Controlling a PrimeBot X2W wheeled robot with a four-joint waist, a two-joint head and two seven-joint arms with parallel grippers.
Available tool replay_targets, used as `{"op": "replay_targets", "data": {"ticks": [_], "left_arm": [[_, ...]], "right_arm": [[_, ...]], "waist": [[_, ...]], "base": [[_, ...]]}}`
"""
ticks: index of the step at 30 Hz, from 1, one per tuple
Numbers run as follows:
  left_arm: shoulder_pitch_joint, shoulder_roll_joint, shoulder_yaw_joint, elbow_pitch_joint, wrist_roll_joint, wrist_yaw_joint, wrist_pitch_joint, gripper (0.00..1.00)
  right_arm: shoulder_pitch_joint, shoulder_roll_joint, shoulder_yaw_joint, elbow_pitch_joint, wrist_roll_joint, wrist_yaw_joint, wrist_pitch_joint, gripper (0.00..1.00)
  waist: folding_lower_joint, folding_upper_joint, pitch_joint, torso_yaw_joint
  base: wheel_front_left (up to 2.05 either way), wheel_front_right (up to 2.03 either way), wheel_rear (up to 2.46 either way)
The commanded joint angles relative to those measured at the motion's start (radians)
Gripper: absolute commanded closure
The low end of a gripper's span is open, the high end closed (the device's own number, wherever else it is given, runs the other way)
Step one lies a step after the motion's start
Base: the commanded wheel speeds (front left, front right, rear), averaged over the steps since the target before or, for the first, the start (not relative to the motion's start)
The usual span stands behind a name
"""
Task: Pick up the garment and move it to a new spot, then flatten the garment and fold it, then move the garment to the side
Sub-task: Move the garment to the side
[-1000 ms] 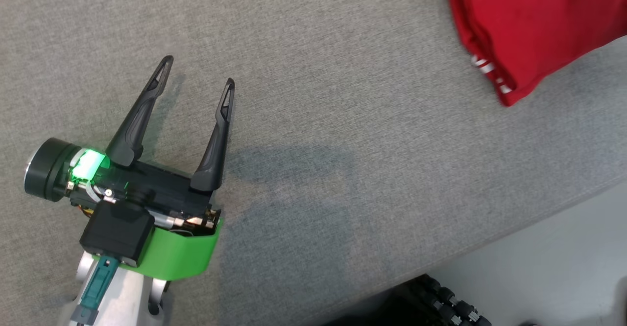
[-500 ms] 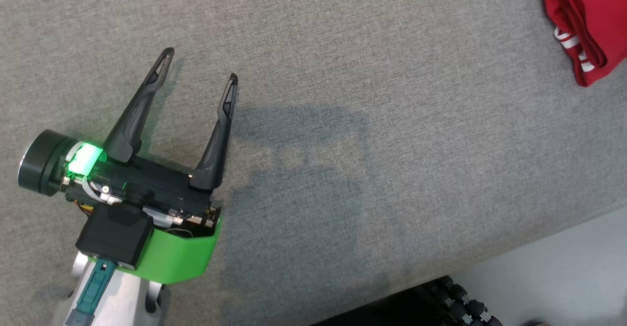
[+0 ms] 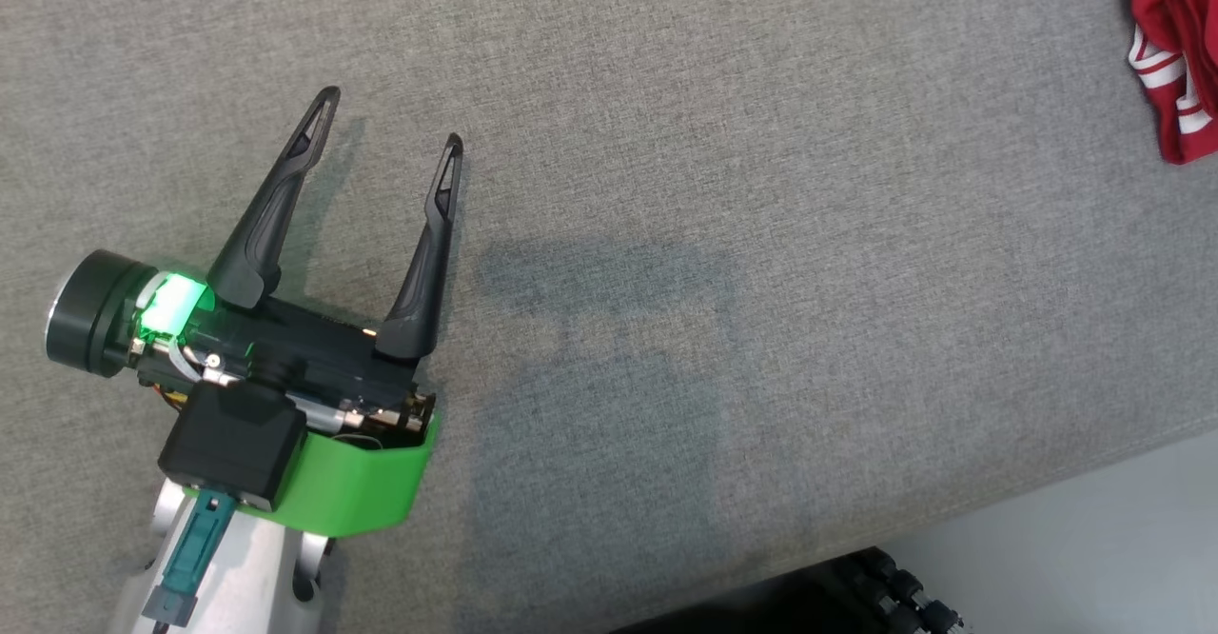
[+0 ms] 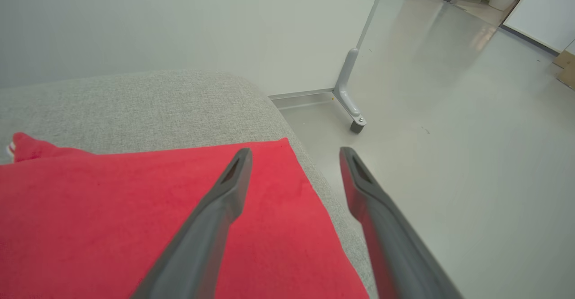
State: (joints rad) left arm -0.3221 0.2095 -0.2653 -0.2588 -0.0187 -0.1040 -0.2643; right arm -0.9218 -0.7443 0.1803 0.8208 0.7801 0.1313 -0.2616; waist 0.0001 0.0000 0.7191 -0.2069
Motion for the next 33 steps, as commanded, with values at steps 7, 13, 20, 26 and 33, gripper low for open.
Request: {"op": "replay_targets", "data": {"ticks": [7,13,20,26,33], "left_arm": [[0.035,-0.031,-0.001,0.045,-0.024,0.03,0.0,0.0],[0.084,-0.069,0.027,0.104,-0.066,0.057,0.0,0.0],[0.143,-0.112,0.097,0.208,-0.137,0.089,0.0,0.0],[0.183,-0.134,0.129,0.32,-0.17,0.107,0.0,0.0],[0.227,-0.152,0.163,0.377,-0.192,0.128,0.0,0.0]], "right_arm": [[0.08,0.144,-0.115,-0.139,-0.251,-0.001,-0.003,0.0],[0.19,0.279,-0.08,-0.273,-0.356,-0.001,-0.003,0.0],[0.306,0.364,-0.014,-0.373,-0.409,-0.001,-0.003,0.0],[0.411,0.435,-0.013,-0.435,-0.449,-0.001,-0.003,0.0],[0.553,0.492,-0.015,-0.527,-0.483,-0.001,-0.003,0.0]], "waist": [[-0.0001,0.0,-0.117,0.047],[-0.0001,0.0,-0.219,0.074],[-0.0001,0.0,-0.328,0.107],[-0.0001,0.0,-0.426,0.134],[-0.0001,0.0,-0.532,0.166]], "base": [[0.0,0.0,0.0],[0.0,0.0,0.0],[0.0,0.0,0.0],[0.0,0.0,0.0],[0.0,0.0,0.0]]}}
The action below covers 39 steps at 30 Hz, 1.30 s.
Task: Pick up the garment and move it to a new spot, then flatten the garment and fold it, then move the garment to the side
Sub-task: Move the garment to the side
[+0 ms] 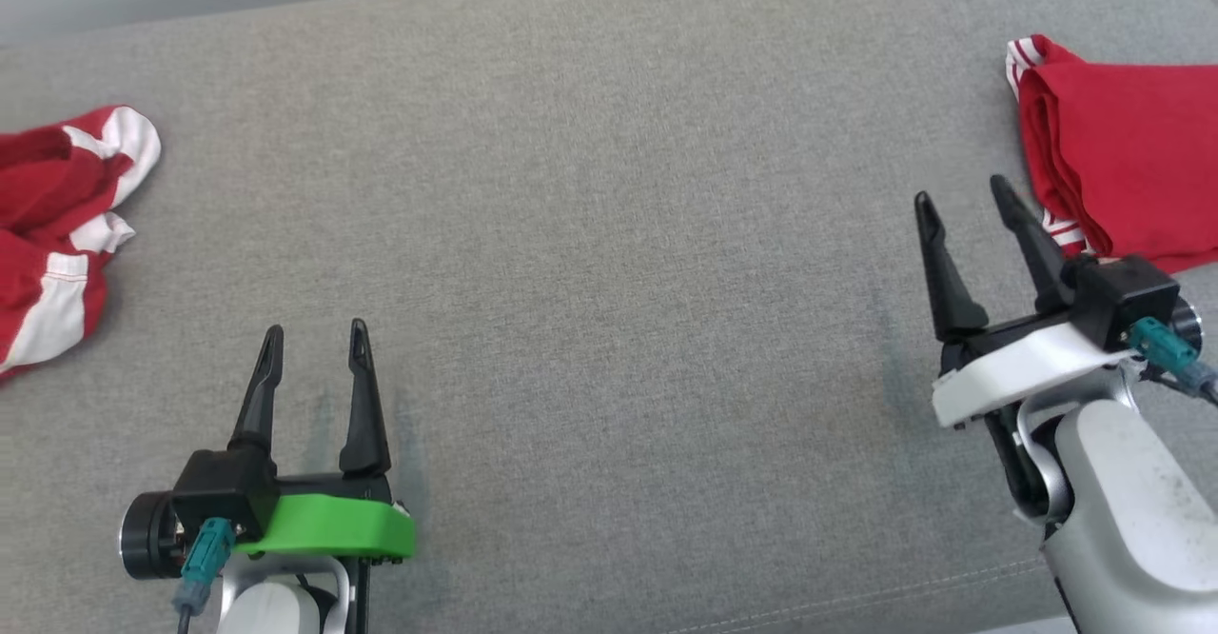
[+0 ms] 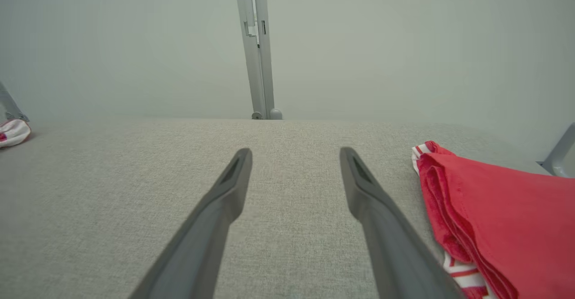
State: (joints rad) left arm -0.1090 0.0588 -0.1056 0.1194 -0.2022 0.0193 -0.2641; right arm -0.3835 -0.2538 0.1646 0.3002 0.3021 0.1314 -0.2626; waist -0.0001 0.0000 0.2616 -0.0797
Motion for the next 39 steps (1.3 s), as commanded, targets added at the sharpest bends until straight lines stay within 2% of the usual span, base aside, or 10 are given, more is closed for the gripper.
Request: {"op": "replay_targets", "data": {"ticks": [1,7,16,27,39], "left_arm": [[0.023,-0.001,0.007,-0.004,-0.007,0.004,0.0,0.0],[0.085,-0.006,0.025,-0.039,0.02,-0.023,0.0,0.0],[0.177,-0.008,0.026,-0.117,0.044,-0.049,0.0,0.0],[0.236,-0.008,0.011,-0.132,0.055,-0.046,0.0,0.0],[0.256,-0.008,-0.002,-0.137,0.089,-0.021,0.0,0.0]], "right_arm": [[0.032,0.008,0.002,-0.024,-0.014,-0.002,-0.002,0.0],[0.145,0.05,-0.015,-0.144,-0.049,-0.002,-0.002,0.0],[0.296,0.084,-0.032,-0.227,-0.101,-0.002,-0.002,0.0],[0.442,0.134,-0.071,-0.291,-0.111,-0.001,-0.002,0.0],[0.481,0.126,-0.075,-0.3,-0.119,-0.002,-0.002,0.0]], "waist": [[0.0001,0.0,-0.089,0.041],[0.0001,0.0,-0.172,0.056],[0.0001,0.0,-0.248,0.071],[0.0001,0.0,-0.294,0.104],[0.0001,0.0,-0.298,0.111]], "base": [[0.0,0.0,0.0],[0.0,0.0,0.0],[0.0,0.0,0.0],[0.0,0.0,0.0],[0.0,0.0,0.0]]}}
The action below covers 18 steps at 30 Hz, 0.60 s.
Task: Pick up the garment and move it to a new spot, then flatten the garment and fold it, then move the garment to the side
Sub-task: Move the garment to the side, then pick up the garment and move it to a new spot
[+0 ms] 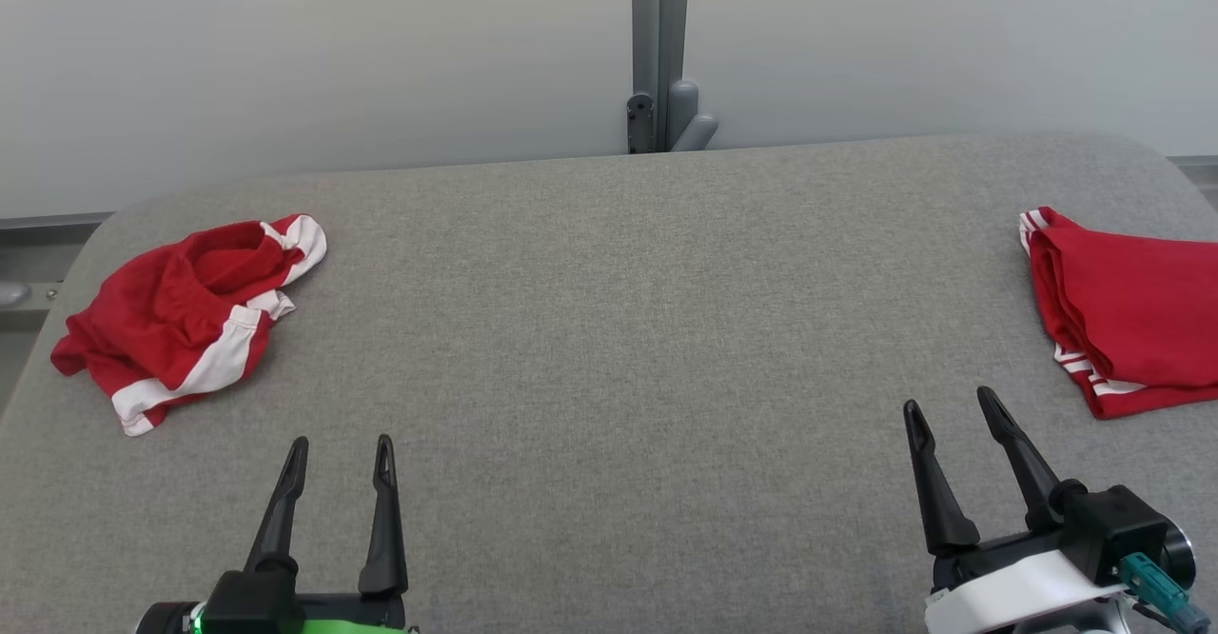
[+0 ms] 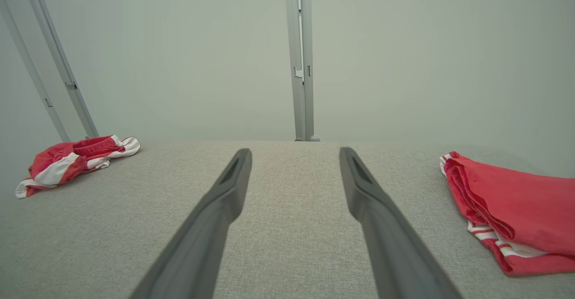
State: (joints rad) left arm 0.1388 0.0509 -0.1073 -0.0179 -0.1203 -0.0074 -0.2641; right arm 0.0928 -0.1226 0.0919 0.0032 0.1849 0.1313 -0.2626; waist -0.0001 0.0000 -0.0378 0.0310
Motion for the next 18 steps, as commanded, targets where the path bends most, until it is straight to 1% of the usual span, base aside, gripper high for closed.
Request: {"op": "replay_targets", "data": {"ticks": [1,7,10,13,18], "left_arm": [[0.006,0.0,-0.001,0.001,0.006,0.006,0.0,0.0],[-0.003,0.0,-0.009,0.002,0.005,0.005,0.0,0.0],[-0.01,0.0,-0.013,0.004,0.007,0.007,0.0,0.0],[-0.019,0.0,-0.015,0.008,0.006,0.011,0.0,0.0],[-0.019,0.0,-0.016,0.012,0.001,0.013,0.0,0.0]], "right_arm": [[0.005,-0.007,-0.002,-0.002,-0.002,-0.001,-0.002,0.0],[0.012,-0.009,-0.009,0.009,0.0,-0.001,-0.002,0.0],[0.014,-0.008,-0.008,0.011,0.003,-0.001,-0.002,0.0],[0.017,-0.009,-0.006,0.009,0.005,-0.001,-0.002,0.0],[0.023,-0.01,0.002,0.011,-0.001,-0.001,-0.002,0.0]], "waist": [[0.0001,0.0,0.003,0.001],[0.0001,0.0,0.002,0.009],[0.0001,0.0,0.004,0.025],[0.0001,0.0,0.007,0.055],[0.0001,0.0,0.008,0.129]], "base": [[0.0,0.0,0.0],[0.0,0.0,0.0],[0.0,0.0,0.0],[0.0,0.0,0.0],[0.0,0.0,0.0]]}}
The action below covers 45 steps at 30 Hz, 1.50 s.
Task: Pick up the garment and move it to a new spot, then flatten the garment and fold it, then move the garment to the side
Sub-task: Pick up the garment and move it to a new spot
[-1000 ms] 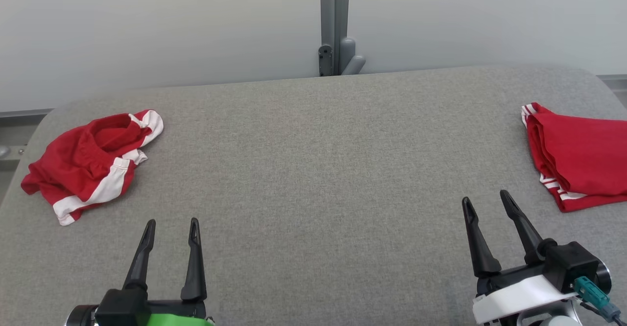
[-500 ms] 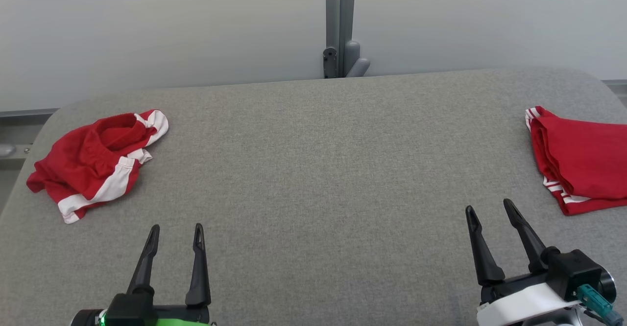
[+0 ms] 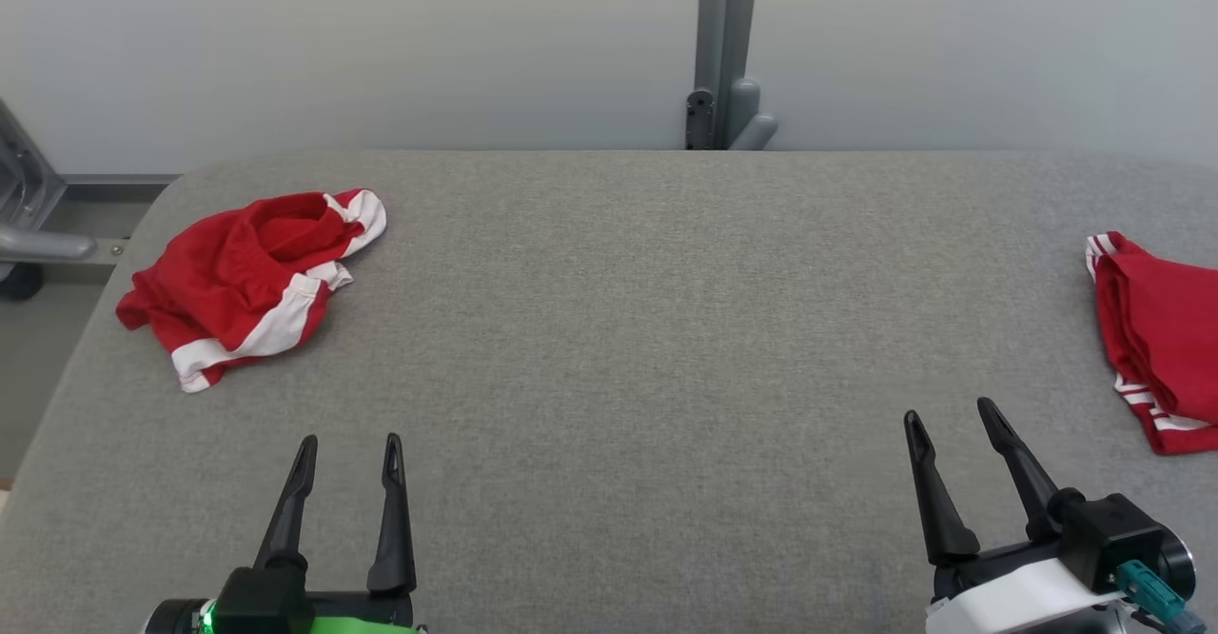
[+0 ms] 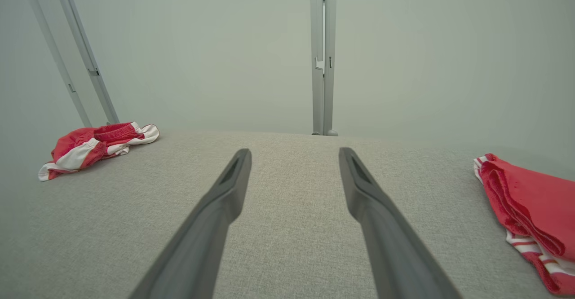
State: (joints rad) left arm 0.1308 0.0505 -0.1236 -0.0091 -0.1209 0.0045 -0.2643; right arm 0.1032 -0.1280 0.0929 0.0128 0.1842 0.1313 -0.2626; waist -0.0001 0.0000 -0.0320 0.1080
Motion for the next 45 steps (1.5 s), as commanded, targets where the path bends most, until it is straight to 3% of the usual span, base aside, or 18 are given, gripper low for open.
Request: {"op": "replay_targets", "data": {"ticks": [1,14,23,35,45], "left_arm": [[-0.009,0.001,0.001,0.003,0.003,0.005,0.0,0.0],[0.012,0.001,0.005,-0.007,0.007,0.011,0.0,0.0],[0.01,0.0,0.011,-0.01,-0.003,0.019,0.0,0.0],[0.0,0.001,0.043,-0.006,-0.041,0.03,0.0,0.0],[-0.143,0.0,0.114,0.015,-0.108,0.006,0.0,0.0]], "right_arm": [[0.012,-0.005,0.002,0.004,-0.001,-0.001,-0.002,0.0],[-0.008,0.001,0.021,0.01,0.005,-0.001,-0.002,0.0],[-0.002,0.008,0.022,0.015,0.004,-0.001,-0.002,0.0],[-0.018,-0.002,0.035,0.02,0.006,-0.001,-0.002,0.0],[-0.062,-0.04,0.041,0.009,-0.003,-0.001,-0.002,0.0]], "waist": [[0.0001,0.0,0.003,0.069],[0.0001,0.0,0.016,0.257],[0.0001,0.0,0.02,0.334],[0.0001,0.0,0.034,0.326],[0.0001,0.0,0.153,0.27]], "base": [[0.0,0.0,0.0],[0.0,0.0,0.0],[0.0,0.0,0.0],[0.0,0.0,0.0],[0.0,0.0,0.0]]}}
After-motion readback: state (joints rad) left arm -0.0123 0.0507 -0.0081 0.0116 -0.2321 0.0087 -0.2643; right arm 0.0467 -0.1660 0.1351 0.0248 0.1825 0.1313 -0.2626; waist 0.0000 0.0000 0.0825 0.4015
